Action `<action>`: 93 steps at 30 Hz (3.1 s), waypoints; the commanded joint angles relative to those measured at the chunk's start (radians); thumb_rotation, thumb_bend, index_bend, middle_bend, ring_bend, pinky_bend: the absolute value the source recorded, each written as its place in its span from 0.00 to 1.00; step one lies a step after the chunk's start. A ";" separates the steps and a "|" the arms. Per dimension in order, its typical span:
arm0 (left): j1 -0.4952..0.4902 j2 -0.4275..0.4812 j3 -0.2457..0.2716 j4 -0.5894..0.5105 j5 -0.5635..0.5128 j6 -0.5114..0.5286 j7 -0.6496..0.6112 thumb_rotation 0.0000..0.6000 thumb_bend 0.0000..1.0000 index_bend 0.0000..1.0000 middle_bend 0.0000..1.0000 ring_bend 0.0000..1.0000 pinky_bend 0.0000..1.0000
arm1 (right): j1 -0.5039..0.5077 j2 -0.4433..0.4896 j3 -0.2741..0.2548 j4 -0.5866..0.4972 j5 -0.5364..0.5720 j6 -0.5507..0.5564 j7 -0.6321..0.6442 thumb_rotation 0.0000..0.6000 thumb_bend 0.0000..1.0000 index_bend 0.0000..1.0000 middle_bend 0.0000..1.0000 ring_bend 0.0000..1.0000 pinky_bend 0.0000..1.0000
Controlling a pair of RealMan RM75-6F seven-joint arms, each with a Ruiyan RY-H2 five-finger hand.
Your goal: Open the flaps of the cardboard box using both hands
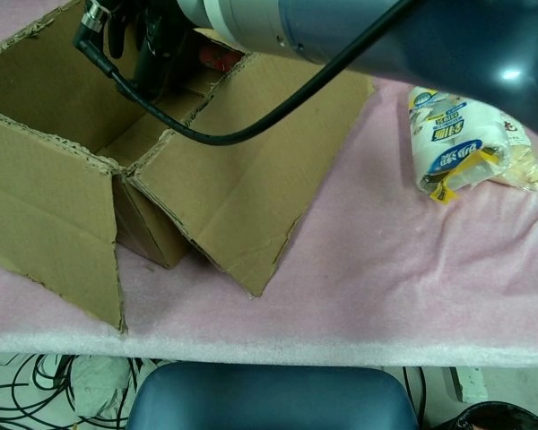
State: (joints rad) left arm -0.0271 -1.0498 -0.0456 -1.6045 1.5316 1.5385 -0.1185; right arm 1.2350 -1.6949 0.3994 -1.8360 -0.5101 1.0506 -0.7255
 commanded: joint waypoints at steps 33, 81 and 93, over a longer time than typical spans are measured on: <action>-0.008 0.005 0.006 -0.010 -0.008 -0.004 -0.011 1.00 0.27 0.00 0.00 0.00 0.05 | 0.040 -0.066 -0.096 0.144 -0.039 0.183 -0.076 1.00 0.51 0.29 0.22 0.20 0.31; -0.007 -0.016 0.005 0.000 -0.008 0.019 0.098 1.00 0.14 0.00 0.00 0.00 0.02 | -0.385 0.412 -0.143 0.036 -0.265 0.279 0.085 1.00 0.23 0.00 0.00 0.01 0.22; -0.006 -0.029 0.010 0.011 0.012 0.032 0.151 1.00 0.09 0.00 0.00 0.00 0.00 | -0.749 0.577 -0.431 -0.128 -0.656 0.493 0.326 1.00 0.19 0.00 0.00 0.00 0.22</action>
State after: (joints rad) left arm -0.0334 -1.0785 -0.0356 -1.5935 1.5430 1.5700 0.0317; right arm 0.5538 -1.1545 0.0281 -1.9407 -1.0935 1.4893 -0.4549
